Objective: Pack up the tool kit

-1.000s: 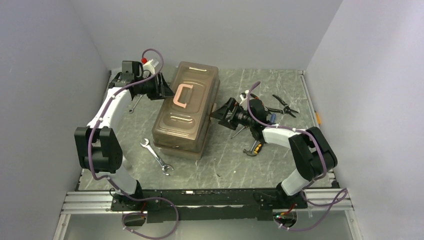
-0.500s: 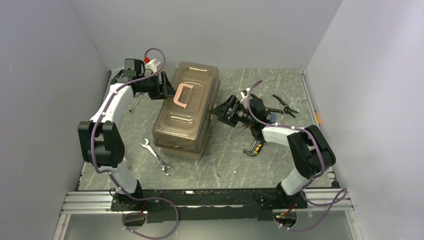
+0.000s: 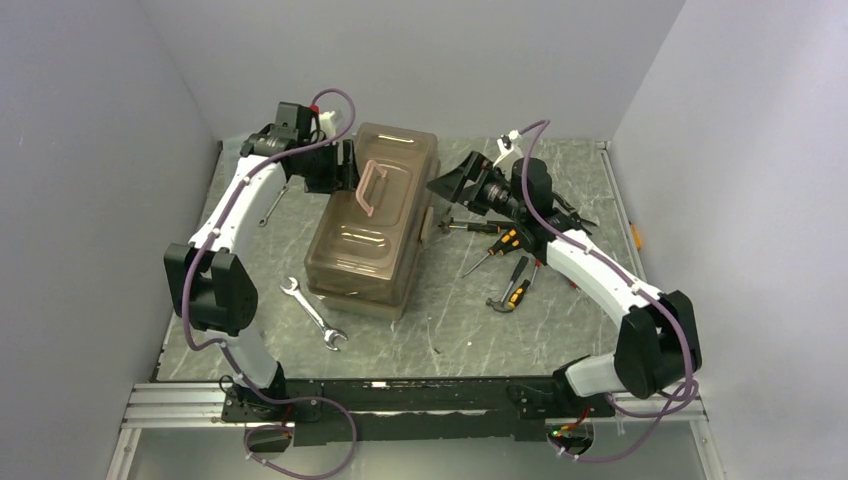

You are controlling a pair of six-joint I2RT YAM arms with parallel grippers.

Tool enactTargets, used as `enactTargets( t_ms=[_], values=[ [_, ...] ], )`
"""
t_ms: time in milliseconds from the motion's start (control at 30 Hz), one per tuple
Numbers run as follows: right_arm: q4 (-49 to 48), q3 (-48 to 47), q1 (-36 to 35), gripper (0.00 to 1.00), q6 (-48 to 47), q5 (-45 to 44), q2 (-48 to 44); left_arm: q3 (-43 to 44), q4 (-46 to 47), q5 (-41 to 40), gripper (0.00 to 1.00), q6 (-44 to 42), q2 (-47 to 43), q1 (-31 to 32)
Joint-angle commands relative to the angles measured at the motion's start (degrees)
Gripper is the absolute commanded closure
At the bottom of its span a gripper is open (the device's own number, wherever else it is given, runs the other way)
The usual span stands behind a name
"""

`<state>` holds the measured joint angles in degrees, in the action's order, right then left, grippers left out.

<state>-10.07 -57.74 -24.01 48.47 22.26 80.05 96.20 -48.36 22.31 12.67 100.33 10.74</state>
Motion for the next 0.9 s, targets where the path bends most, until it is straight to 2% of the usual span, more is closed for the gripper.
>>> enactTargets(
  t_ms=[0, 167, 467, 667, 867],
  values=[
    [4.4, -0.1, 0.5, 0.04, -2.4, -1.9, -1.5, 1.2, -15.0, -9.0, 0.24, -1.5, 3.0, 7.2],
    [4.1, 0.9, 1.0, 0.04, -1.8, -1.1, -1.5, 6.5, -18.1, -14.1, 0.23, -0.6, 4.1, 11.7],
    [4.7, 1.4, 1.7, 0.04, -2.2, -0.9, -1.7, 9.9, -20.8, -21.6, 0.16, 0.6, 2.7, 13.9],
    [4.7, 1.6, 2.3, 0.04, -2.4, -0.6, -1.8, 13.4, -20.1, -22.1, 0.17, 1.5, 0.7, 16.1],
    [4.4, 1.9, 3.3, 0.04, -1.9, 0.3, -1.7, 20.6, -24.4, -31.3, 0.17, 1.8, 4.2, 21.2]
  ],
)
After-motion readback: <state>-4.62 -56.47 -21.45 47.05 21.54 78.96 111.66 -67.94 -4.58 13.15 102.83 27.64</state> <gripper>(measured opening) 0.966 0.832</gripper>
